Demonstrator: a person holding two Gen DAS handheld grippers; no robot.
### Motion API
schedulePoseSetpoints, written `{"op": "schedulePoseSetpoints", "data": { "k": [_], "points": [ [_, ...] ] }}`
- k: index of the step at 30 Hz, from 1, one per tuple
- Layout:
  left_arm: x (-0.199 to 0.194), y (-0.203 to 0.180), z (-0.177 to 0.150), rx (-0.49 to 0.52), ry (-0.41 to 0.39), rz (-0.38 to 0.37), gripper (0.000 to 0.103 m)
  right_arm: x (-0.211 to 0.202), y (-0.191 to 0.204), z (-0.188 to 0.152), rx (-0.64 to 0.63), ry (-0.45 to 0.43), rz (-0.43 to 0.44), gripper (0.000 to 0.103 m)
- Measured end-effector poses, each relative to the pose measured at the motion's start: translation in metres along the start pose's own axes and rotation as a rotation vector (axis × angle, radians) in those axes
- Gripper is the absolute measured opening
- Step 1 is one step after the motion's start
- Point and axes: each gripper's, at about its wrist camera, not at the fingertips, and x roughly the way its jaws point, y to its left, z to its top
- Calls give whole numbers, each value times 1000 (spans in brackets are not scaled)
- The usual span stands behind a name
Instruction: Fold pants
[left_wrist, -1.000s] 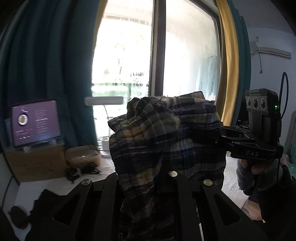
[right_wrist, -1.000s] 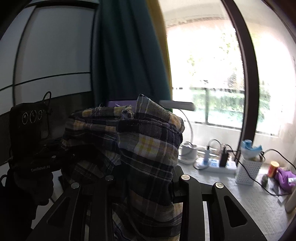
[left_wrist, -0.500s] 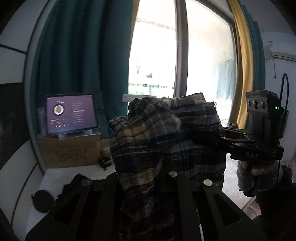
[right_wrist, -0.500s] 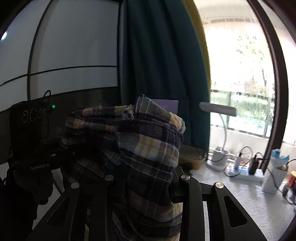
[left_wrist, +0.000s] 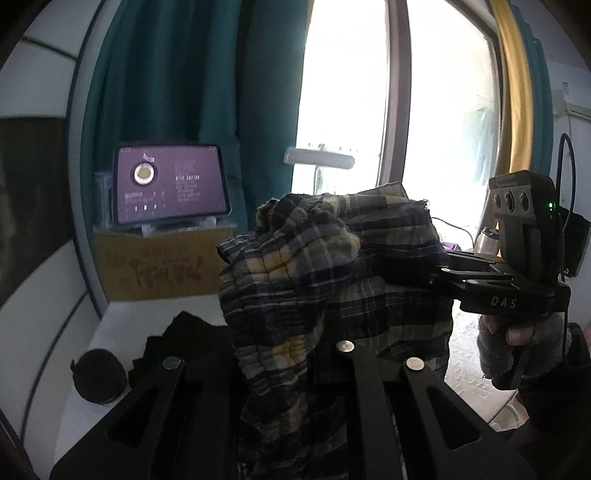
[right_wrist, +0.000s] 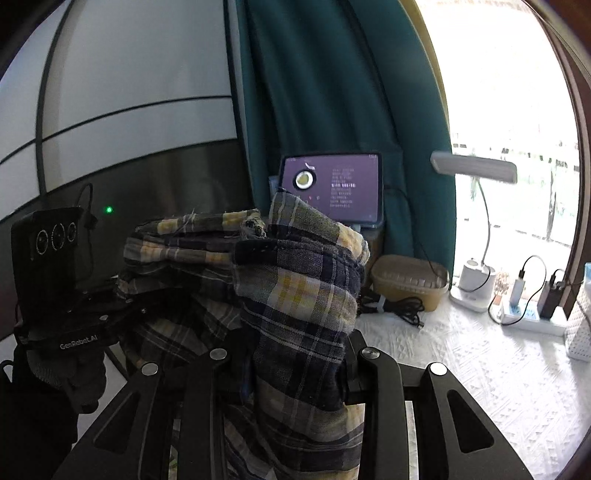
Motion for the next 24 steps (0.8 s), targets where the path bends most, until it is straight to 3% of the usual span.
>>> {"op": "schedulePoseSetpoints", "data": {
  "k": [8,17,24],
  "points": [
    [41,12,-3,-32,78,-17,12,44,-29,-16,62,59,-15,34],
    [86,13,11,-27,130,-34,12,65,-67,-22,144,85,-45,34],
    [134,31,-8,-67,291,7,12,112,-97,-44,206,190,-36,34]
  ]
}}
